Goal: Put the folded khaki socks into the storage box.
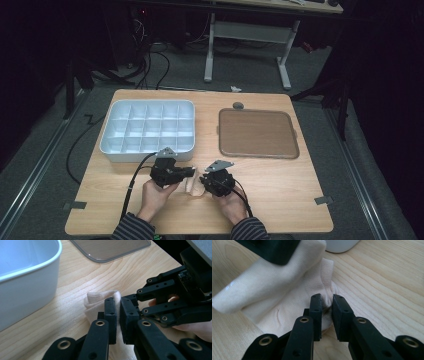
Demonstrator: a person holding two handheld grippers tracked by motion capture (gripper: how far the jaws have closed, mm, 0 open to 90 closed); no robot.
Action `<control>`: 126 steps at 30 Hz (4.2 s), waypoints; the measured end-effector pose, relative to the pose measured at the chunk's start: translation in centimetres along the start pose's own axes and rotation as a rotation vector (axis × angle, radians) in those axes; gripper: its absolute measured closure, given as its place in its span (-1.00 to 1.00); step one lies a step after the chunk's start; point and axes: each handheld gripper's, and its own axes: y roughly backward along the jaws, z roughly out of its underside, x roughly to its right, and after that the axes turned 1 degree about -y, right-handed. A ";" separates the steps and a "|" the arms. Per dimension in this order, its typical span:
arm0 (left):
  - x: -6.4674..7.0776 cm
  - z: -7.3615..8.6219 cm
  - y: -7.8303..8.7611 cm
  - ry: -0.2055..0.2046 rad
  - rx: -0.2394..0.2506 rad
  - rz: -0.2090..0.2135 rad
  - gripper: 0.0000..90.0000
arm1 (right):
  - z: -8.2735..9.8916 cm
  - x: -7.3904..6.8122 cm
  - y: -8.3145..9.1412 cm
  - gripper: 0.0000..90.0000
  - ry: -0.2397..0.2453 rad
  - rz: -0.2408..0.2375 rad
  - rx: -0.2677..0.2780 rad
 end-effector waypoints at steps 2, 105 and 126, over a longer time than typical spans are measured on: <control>0.0 0.0 -0.1 -0.003 0.000 0.004 0.89 | -0.3 -0.1 -0.2 0.75 0.011 -0.002 -0.006; -0.5 0.0 -4.5 -0.124 -0.076 -0.066 0.87 | 3.0 -2.0 2.0 0.94 0.077 -0.031 0.007; 0.4 0.3 -2.0 -0.128 -0.031 -0.104 0.12 | 2.8 -1.4 1.8 0.91 0.033 -0.044 0.013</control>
